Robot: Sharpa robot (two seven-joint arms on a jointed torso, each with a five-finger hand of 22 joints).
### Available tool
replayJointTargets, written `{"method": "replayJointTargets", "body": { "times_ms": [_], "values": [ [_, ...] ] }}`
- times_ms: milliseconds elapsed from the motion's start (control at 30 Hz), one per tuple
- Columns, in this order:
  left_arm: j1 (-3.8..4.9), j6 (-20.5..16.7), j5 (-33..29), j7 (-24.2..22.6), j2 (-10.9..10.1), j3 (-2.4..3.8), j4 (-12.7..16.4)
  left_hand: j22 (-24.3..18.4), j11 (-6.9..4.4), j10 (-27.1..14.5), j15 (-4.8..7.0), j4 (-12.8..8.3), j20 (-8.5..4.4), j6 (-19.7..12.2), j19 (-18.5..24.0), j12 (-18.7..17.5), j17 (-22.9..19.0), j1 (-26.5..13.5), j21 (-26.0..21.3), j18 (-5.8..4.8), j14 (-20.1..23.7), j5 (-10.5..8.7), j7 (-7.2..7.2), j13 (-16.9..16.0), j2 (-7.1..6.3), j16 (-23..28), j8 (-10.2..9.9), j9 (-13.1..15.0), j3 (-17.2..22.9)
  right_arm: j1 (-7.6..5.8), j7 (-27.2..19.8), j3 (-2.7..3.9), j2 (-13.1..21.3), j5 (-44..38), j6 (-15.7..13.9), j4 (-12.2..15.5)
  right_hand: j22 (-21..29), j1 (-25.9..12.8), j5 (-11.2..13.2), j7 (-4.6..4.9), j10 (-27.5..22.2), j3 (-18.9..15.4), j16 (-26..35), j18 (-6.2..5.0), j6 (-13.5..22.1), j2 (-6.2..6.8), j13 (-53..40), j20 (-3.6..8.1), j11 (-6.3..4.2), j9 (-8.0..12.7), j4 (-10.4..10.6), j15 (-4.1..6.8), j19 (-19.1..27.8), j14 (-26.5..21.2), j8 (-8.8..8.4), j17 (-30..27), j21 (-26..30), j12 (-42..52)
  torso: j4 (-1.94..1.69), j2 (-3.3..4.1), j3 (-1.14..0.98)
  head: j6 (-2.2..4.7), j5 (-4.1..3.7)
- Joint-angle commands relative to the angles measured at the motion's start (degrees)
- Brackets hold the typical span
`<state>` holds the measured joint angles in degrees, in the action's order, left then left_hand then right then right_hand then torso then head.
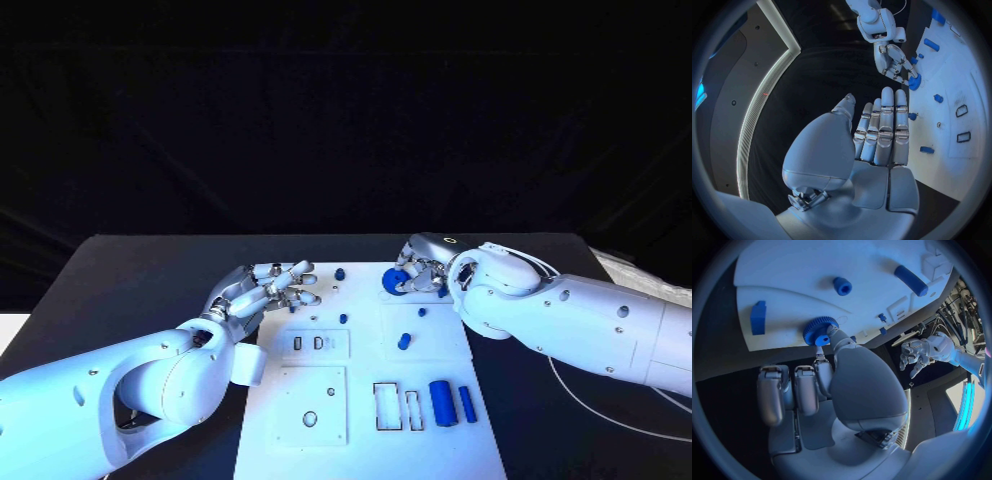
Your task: Assemble the parts on the task board
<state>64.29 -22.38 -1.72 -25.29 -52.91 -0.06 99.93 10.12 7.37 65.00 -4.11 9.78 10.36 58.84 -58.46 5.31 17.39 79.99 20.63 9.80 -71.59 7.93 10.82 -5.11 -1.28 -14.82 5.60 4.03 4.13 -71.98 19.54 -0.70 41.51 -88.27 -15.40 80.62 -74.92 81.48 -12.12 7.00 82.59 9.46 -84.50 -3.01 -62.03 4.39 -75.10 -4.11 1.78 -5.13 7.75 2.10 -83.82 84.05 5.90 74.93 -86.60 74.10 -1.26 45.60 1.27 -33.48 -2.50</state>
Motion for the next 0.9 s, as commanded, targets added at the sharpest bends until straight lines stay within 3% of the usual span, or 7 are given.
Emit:
{"method": "replayJointTargets", "body": {
  "times_ms": [33, 200, 433, 633, 900],
  "values": [
    [0.06, 1.34, -0.02, -0.29, 0.07, 0.04, -0.08, 0.10, 0.15, 0.39, 0.03, -0.30, 0.08, 0.25, -0.23, -0.22, 0.05, 0.33, 0.26, 0.57, 0.27, -0.06, 0.21, -0.09, 0.35, 0.18, -0.27, -0.02, 0.05, 0.06, 0.86, 0.05, 0.20, -2.55, -5.92, 2.07, -7.14, 0.09, -0.68, -0.79, 0.38, 0.54, -0.25, 1.20, -1.31, -1.25, -1.05, 0.13, -0.45, -0.71, -0.02, 0.43, -1.10, 4.25, 0.62, 5.78, -0.34, 0.49, -0.13, -0.04, 0.04, 0.04, 0.04],
    [0.05, 1.77, -0.02, -0.35, 0.05, 0.04, -0.17, 0.10, 0.15, 0.40, 0.03, -0.32, 0.08, 0.26, -0.21, -0.25, 0.10, 0.36, 0.26, 0.57, 0.29, -0.05, 0.21, -0.09, 0.43, 0.20, -0.29, -0.02, 0.10, 0.10, 0.57, 0.06, -0.36, -2.72, -8.06, 4.36, -7.31, -0.14, -1.39, -0.86, 0.41, 1.05, -0.34, 1.23, -1.42, -1.36, -1.25, 0.24, -0.52, -0.75, -0.06, 0.51, -1.20, 4.27, 0.47, 5.92, -0.43, 0.56, -0.16, -0.03, 0.13, 0.07, 0.08],
    [0.05, 1.93, -0.02, -0.37, 0.05, 0.04, -0.23, 0.10, 0.14, 0.40, 0.03, -0.35, 0.08, 0.26, -0.20, -0.27, 0.14, 0.41, 0.26, 0.57, 0.30, -0.05, 0.20, -0.09, 0.49, 0.22, -0.30, -0.02, 0.14, 0.12, 1.10, 0.06, -2.89, -3.92, -7.82, 5.25, -7.28, -0.37, -1.60, -0.82, 0.33, 1.22, -0.29, 1.22, -1.34, -1.30, -1.18, 0.27, -0.50, -0.74, -0.03, 0.52, -1.17, 4.24, 0.33, 5.81, -0.43, 0.40, -0.10, 0.05, 0.07, -0.02, 0.54],
    [0.05, 1.91, -0.02, -0.40, 0.16, 0.04, -0.50, 0.10, 0.14, 0.40, 0.03, -0.35, 0.08, 0.26, -0.20, -0.27, 0.14, 0.41, 0.26, 0.57, 0.30, -0.05, 0.20, -0.09, 0.49, 0.22, -0.30, -0.02, 0.14, 0.46, 1.38, -0.10, -6.06, -4.46, -6.12, 3.61, -7.31, -0.71, -1.51, -0.76, 0.22, 1.32, -0.19, 1.23, -1.24, -1.17, -1.08, 0.28, -0.46, -0.72, 0.05, 0.49, -1.18, 4.20, 0.16, 5.64, -0.44, 0.20, -0.07, 0.07, 0.11, -0.12, 0.82],
    [0.05, 1.92, -0.02, -0.41, 0.32, 0.04, -0.70, 0.10, 0.14, 0.41, 0.04, -0.37, 0.08, 0.26, -0.20, -0.29, 0.17, 0.43, 0.25, 0.57, 0.31, -0.05, 0.20, -0.09, 0.50, 0.22, -0.31, -0.02, 0.15, 1.48, 1.44, -0.47, -8.96, -4.91, -5.02, 1.22, -7.29, -0.98, -1.31, -0.70, 0.11, 1.45, -0.12, 1.23, -1.12, -1.06, -0.98, 0.27, -0.41, -0.70, 0.08, 0.46, -1.16, 4.16, -0.01, 5.52, -0.44, -0.01, 0.01, 0.08, -0.02, -0.44, 1.14]
  ]
}}
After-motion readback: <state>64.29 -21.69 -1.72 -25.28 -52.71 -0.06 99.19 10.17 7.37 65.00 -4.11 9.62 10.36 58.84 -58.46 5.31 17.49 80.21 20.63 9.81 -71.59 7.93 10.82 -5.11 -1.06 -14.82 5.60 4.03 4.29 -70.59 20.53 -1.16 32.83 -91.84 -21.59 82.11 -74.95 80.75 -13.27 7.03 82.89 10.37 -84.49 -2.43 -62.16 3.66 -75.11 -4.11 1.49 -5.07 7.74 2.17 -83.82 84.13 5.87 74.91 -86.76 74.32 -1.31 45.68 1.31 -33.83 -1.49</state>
